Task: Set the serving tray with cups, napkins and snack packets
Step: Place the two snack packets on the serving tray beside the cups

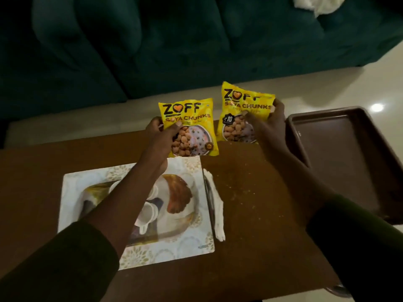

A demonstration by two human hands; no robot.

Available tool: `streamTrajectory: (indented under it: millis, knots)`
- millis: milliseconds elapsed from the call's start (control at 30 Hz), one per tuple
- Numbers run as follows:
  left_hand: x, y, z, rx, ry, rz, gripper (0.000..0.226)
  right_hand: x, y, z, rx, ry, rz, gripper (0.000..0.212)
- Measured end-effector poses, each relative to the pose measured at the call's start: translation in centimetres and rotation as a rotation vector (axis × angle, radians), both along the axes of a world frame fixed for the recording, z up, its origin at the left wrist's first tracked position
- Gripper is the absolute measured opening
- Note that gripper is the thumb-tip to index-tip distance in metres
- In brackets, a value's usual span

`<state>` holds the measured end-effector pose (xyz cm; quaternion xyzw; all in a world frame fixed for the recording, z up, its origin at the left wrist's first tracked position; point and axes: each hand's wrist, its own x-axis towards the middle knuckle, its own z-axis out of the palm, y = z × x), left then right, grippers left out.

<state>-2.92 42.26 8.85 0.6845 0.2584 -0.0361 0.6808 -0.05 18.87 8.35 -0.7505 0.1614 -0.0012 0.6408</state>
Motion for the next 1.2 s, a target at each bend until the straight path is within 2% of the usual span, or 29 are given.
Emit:
streamTrajectory:
  millis: [167,267,367,533,600,667,867,1033,1200]
  knots:
    - [-3.7,9.3,-0.2,-0.051,0.027,0.144,0.025,-2.3,9.9,-0.2,-0.042,0.055,0.102,0.062]
    - [-7.0,14.5,-1.1,-0.044,0.074,0.175,0.023,-5.4,14.1,-1.6,-0.143,0.071,0.083,0.06]
    - [-9.9,19.0,-2.6,-0.012,0.085,0.242,0.01,-8.3,16.7,-2.8,-0.272,0.105,0.029,0.061]
    - [-13.3,24.8,-5.3,0.043,0.185,0.239,0.032,-11.4,18.0,-4.5,-0.402,0.166,0.071,0.056]
    - [-14.6,26.9,-6.5,0.057,0.222,0.226,0.021,-12.4,18.4,-5.0,-0.447,0.195,0.07,0.054]
    - [-15.9,28.1,-7.7,0.061,0.256,0.228,0.013,-13.2,18.6,-5.6,-0.497,0.234,0.069,0.052]
    - [-18.2,28.0,-11.1,0.067,0.325,0.227,0.037,-14.6,19.2,-7.4,-0.526,0.32,0.077,0.046]
    - [-18.2,27.0,-12.0,0.099,0.38,0.17,0.022,-14.9,19.3,-9.3,-0.369,0.451,0.106,0.056]
    - [-18.0,26.1,-12.1,0.182,0.408,0.138,0.039,-15.4,19.3,-9.9,-0.373,0.502,0.134,0.063]
